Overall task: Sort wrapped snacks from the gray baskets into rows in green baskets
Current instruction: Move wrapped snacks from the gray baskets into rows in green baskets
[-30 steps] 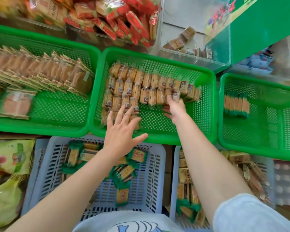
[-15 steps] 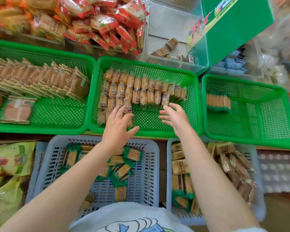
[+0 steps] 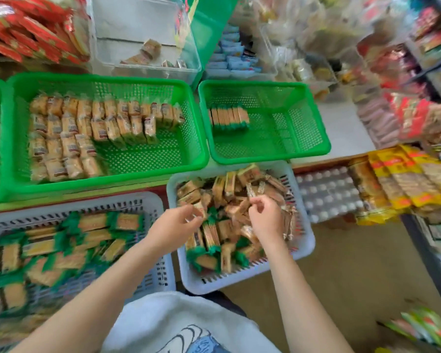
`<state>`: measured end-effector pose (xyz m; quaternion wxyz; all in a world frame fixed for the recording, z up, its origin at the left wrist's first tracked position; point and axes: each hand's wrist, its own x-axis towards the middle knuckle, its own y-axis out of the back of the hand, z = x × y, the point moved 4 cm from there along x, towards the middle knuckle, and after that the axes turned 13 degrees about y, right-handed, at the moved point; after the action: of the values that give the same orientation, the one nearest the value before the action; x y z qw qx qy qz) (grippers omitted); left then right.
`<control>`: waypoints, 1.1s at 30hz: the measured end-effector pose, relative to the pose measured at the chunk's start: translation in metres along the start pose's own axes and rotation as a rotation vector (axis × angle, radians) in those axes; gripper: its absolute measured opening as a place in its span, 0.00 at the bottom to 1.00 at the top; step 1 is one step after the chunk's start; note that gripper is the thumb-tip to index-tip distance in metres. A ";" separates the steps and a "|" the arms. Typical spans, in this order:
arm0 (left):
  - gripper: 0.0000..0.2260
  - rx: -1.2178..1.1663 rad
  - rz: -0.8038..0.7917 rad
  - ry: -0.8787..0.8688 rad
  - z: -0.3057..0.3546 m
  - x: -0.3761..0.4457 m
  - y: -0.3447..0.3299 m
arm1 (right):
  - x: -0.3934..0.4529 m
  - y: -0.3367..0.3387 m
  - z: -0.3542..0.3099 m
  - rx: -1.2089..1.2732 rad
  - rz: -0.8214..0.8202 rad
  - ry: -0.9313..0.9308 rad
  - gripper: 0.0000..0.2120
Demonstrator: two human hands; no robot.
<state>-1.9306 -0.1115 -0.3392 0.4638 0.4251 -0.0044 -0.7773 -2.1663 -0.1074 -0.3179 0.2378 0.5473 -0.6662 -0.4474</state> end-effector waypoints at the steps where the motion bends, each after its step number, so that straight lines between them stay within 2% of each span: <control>1: 0.11 0.011 0.005 0.011 0.008 0.003 -0.012 | 0.008 0.010 0.017 -0.092 0.049 0.048 0.07; 2: 0.11 0.021 0.014 0.022 0.017 0.006 -0.023 | 0.018 0.017 0.033 -0.191 0.048 0.101 0.12; 3: 0.11 0.029 0.020 0.037 0.025 0.009 -0.035 | 0.031 0.020 0.050 -0.274 -0.020 0.144 0.20; 5: 0.10 0.031 0.028 0.068 0.039 0.013 -0.057 | 0.055 0.016 0.081 -0.359 -0.243 0.179 0.35; 7: 0.09 0.054 0.041 0.091 0.053 0.015 -0.076 | 0.071 0.004 0.103 -0.364 -0.389 0.222 0.40; 10: 0.10 0.084 0.112 0.109 0.071 0.015 -0.093 | 0.091 -0.008 0.120 -0.321 -0.335 0.300 0.37; 13: 0.11 0.053 0.200 0.146 0.083 0.012 -0.098 | 0.107 0.000 0.122 -0.249 -0.248 0.368 0.26; 16: 0.11 0.041 0.248 0.184 0.093 0.008 -0.102 | 0.113 0.028 0.112 0.043 -0.214 0.409 0.16; 20: 0.15 -0.073 0.242 0.163 0.115 0.012 -0.112 | 0.095 0.067 0.091 0.597 -0.361 0.372 0.07; 23: 0.17 -0.465 0.178 0.153 0.137 0.021 -0.128 | 0.076 0.075 0.085 0.812 -0.654 0.307 0.09; 25: 0.17 -0.729 0.125 0.220 0.140 0.028 -0.140 | 0.071 0.076 0.092 0.793 -0.752 0.266 0.08; 26: 0.19 -0.790 0.118 0.249 0.137 0.032 -0.144 | 0.073 0.076 0.100 0.762 -0.731 0.244 0.09; 28: 0.22 -0.775 0.149 0.305 0.130 0.037 -0.149 | 0.084 0.077 0.123 0.681 -0.566 0.197 0.12; 31: 0.26 -0.789 0.164 0.381 0.119 0.042 -0.156 | 0.098 0.082 0.170 0.390 -0.312 0.140 0.09; 32: 0.26 -0.810 0.161 0.396 0.117 0.042 -0.159 | 0.099 0.081 0.185 0.253 -0.290 0.122 0.10; 33: 0.26 -0.818 0.159 0.406 0.116 0.042 -0.162 | 0.097 0.077 0.199 0.141 -0.332 0.095 0.16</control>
<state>-2.1325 -0.0947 -0.3584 0.6431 0.3491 0.3608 -0.5782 -2.3943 -0.1322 -0.3659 0.1531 0.6855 -0.5845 -0.4063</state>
